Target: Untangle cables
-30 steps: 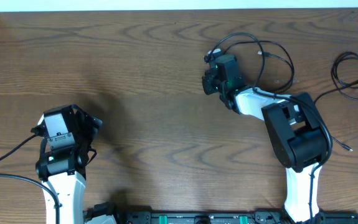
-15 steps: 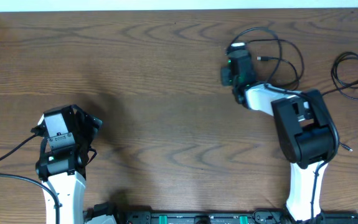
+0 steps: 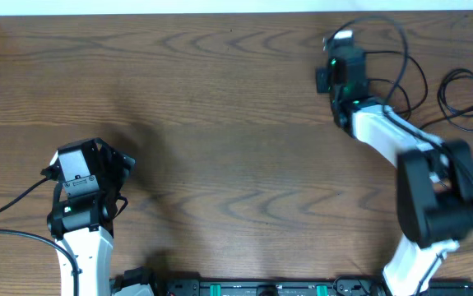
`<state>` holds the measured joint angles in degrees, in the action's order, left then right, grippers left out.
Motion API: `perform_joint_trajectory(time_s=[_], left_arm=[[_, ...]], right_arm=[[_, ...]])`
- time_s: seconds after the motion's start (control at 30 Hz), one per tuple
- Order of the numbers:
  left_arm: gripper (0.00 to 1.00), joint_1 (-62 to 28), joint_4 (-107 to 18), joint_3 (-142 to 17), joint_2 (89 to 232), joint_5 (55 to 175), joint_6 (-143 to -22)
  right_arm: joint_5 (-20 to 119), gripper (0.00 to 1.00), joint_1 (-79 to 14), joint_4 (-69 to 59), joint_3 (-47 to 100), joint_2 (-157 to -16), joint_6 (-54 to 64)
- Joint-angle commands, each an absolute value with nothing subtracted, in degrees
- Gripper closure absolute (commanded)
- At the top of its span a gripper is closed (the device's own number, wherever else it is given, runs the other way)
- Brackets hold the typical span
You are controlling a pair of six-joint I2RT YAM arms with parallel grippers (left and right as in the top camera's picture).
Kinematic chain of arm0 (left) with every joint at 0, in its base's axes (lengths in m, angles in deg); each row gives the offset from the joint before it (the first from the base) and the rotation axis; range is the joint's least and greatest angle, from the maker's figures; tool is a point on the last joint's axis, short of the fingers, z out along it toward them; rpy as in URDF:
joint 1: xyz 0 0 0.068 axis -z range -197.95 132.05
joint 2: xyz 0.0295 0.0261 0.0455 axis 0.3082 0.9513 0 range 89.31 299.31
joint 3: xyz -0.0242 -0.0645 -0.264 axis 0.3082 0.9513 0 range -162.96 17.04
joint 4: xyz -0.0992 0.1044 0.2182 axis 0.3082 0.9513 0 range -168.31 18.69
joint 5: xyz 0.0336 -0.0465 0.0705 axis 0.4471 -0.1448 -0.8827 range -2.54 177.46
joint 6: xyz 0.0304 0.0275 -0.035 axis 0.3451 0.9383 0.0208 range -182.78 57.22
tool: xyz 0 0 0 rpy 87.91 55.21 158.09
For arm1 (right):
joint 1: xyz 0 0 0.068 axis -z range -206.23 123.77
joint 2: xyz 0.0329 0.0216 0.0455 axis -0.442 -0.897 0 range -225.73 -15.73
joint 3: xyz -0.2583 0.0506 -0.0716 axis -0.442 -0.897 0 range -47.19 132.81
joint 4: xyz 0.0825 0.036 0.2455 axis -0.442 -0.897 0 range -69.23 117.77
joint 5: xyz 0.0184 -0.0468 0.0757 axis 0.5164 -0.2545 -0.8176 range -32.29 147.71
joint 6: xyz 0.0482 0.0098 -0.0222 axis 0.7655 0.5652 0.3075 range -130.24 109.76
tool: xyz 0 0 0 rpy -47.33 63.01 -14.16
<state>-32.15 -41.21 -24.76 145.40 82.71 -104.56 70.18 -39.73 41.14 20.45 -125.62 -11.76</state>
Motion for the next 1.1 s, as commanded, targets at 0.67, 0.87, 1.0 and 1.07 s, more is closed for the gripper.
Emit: perform_joint_trajectory(time_s=[0.67,0.87,1.0,1.07], left_arm=[[0.01,-32.2,-41.0,-25.1,145.0,82.5,-104.6],[0.01,-32.2,-41.0,-25.1,145.0,82.5,-104.6],[0.01,-32.2,-41.0,-25.1,145.0,82.5,-104.6],[0.01,-32.2,-41.0,-25.1,145.0,82.5,-104.6]], right_arm=[[68.9,0.99,-34.0,23.2,20.4,-97.9,-31.7],[68.9,0.98,-31.3,21.5,17.9,-91.8,-31.8],[65.8,0.96,-28.8,23.5,11.6,-85.6,-31.8],[63.6,0.96,-27.2,26.1,6.9,-81.8,-31.8]])
